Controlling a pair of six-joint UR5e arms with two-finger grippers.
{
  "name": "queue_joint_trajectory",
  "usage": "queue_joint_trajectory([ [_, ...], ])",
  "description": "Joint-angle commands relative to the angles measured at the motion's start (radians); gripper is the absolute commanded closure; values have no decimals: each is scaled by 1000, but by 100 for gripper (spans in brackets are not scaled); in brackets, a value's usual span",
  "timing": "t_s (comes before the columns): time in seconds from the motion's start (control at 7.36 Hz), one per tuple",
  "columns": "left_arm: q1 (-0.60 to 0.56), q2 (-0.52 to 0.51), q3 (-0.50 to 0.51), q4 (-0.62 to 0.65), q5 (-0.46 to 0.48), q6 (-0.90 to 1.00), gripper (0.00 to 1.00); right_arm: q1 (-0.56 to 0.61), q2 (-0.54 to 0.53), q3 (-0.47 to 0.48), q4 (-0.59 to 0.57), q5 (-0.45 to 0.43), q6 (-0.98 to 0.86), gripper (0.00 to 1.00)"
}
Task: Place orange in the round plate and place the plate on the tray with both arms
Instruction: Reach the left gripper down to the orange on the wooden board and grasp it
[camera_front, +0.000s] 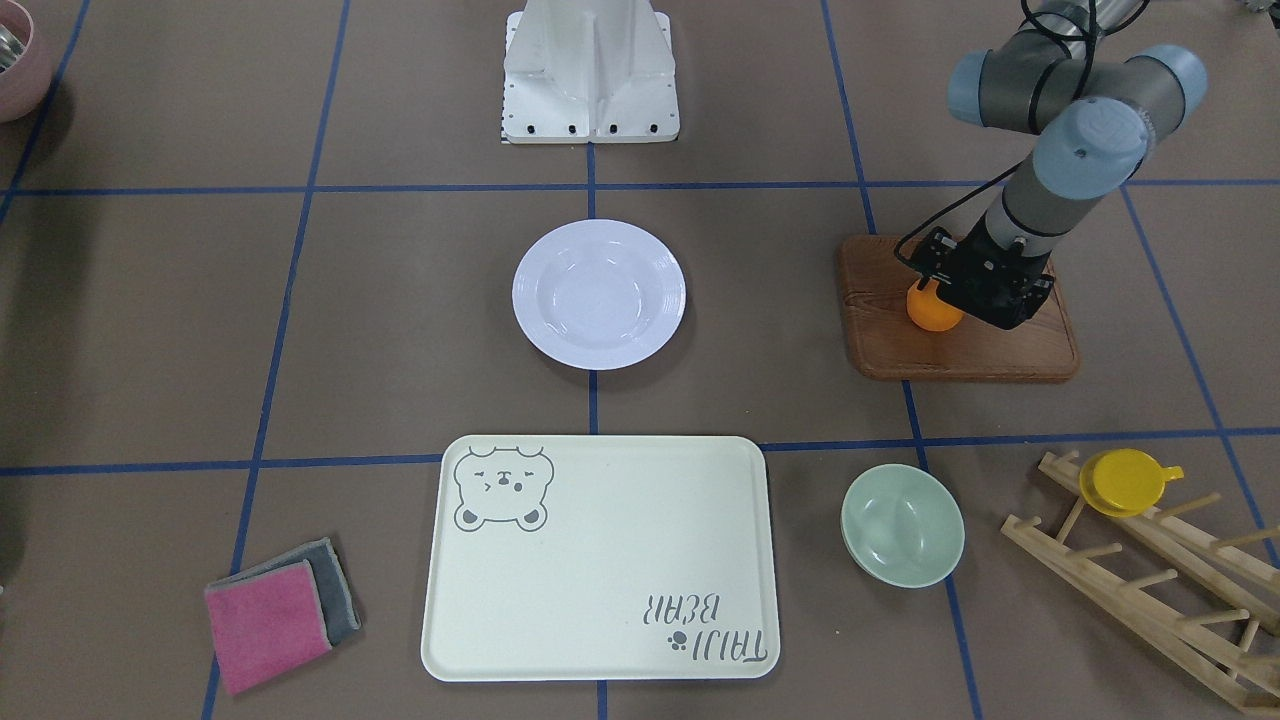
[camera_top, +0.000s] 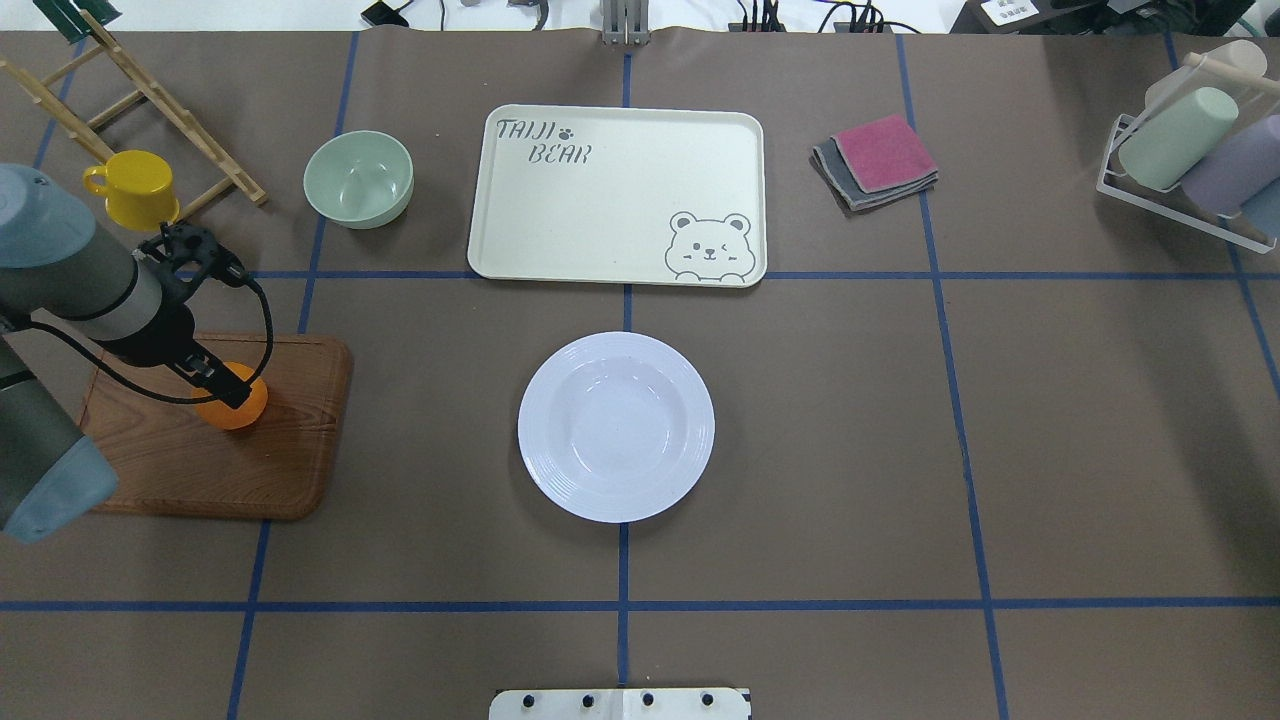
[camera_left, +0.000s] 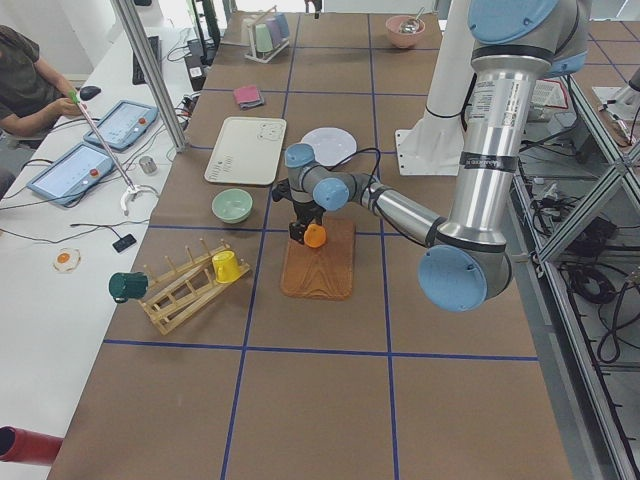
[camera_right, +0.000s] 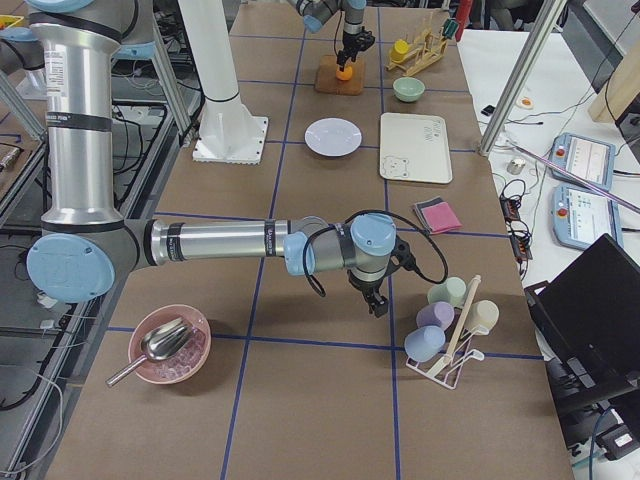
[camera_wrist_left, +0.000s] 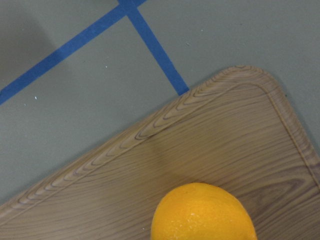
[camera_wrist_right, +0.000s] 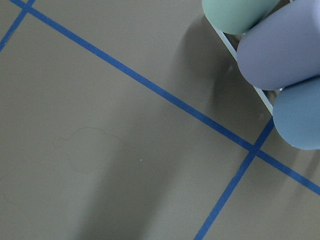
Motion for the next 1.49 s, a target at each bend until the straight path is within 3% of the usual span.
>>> queue_joint_trajectory([
  [0.0, 1, -13, 4, 1, -44, -2, 0, -2, 0, 1, 2, 0, 0, 0],
  [1.36, 30, -21, 46, 1, -19, 5, 1, -22, -2, -5, 0, 0, 0, 0],
])
